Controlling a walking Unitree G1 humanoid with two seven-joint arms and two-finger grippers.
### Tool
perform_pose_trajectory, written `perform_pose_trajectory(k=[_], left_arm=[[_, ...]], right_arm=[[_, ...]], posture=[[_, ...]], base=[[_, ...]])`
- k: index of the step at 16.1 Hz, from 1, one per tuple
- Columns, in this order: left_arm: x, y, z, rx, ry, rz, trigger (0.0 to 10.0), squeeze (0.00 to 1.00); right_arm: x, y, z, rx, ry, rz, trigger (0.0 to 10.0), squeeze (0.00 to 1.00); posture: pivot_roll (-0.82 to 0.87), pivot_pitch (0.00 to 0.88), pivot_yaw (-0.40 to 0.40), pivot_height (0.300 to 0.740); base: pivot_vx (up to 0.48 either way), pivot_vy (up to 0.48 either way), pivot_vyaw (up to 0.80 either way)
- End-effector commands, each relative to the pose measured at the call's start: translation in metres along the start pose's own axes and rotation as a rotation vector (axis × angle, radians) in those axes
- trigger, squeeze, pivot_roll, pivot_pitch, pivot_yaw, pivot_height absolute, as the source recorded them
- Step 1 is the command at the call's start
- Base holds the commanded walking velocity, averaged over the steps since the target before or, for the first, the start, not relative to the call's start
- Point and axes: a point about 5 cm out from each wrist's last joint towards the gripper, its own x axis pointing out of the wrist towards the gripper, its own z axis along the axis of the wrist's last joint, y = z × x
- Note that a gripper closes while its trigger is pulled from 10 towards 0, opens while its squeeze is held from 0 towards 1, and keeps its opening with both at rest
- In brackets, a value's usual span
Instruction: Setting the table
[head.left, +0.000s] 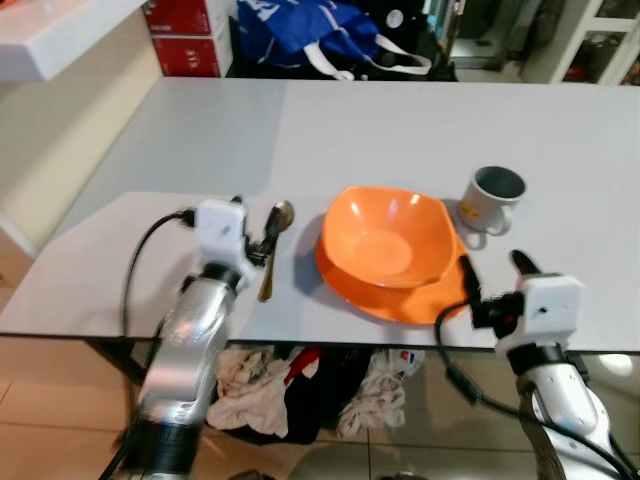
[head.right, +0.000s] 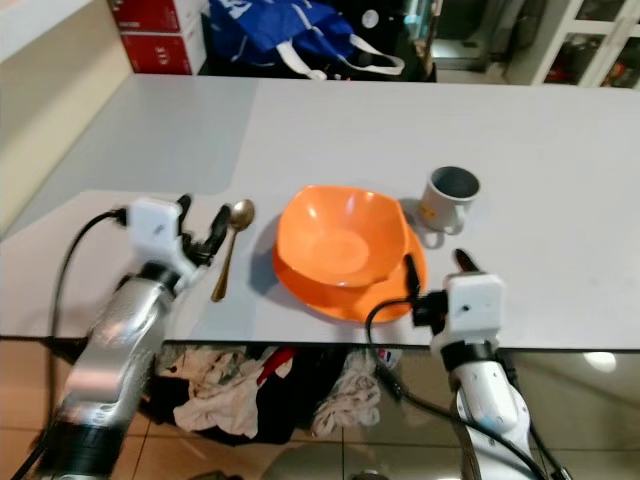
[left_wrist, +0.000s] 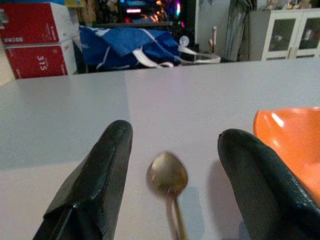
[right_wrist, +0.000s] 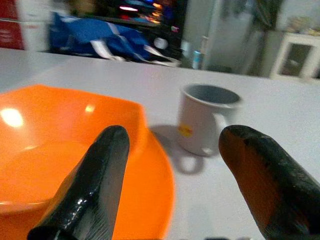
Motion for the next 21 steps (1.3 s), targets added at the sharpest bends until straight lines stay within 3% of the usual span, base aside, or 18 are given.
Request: perform_pose_trajectory(k=[1, 3, 8, 10, 16, 21], left_arm=[[-0.005, -0.001, 0.002, 0.004, -0.007, -0.024, 10.0, 0.00], [-0.012, -0.004, 0.003, -0.023, 0.007, -0.042, 10.0, 0.00], [0.002, -0.019, 0.003, -0.047, 0.042, -0.133, 10.0, 0.00], [0.006, -0.020, 0.000, -0.055, 0.058, -0.117, 10.0, 0.00], [0.005, -0.021, 0.004, -0.039, 0.032, -0.094, 10.0, 0.00], [0.001, -0.011, 0.001, -0.022, 0.024, -0.030, 10.0, 0.00]], right_arm=[[-0.001, -0.005, -0.007, 0.017, 0.011, -0.048, 10.0, 0.00], [-0.003, -0.009, -0.017, 0.042, 0.032, -0.096, 10.0, 0.00], [0.002, -0.005, -0.020, 0.051, 0.013, -0.126, 10.0, 0.00], [0.003, -0.003, -0.021, 0.032, 0.010, -0.112, 10.0, 0.00], [0.005, -0.001, -0.020, 0.002, 0.002, -0.068, 10.0, 0.00], [0.006, 0.002, -0.017, 0.007, -0.015, -0.048, 10.0, 0.00]], posture=[[-0.08, 0.018, 0.044, 0.740], [-0.07, 0.012, 0.060, 0.740], [-0.08, 0.002, 0.082, 0.740], [-0.09, 0.003, 0.077, 0.740], [-0.09, 0.004, 0.060, 0.740], [-0.08, 0.000, 0.055, 0.740]], base=[[0.000, 0.000, 0.00], [0.000, 0.000, 0.00], [0.000, 0.000, -0.16], [0.000, 0.000, -0.79], [0.000, 0.000, 0.00], [0.000, 0.000, 0.00]])
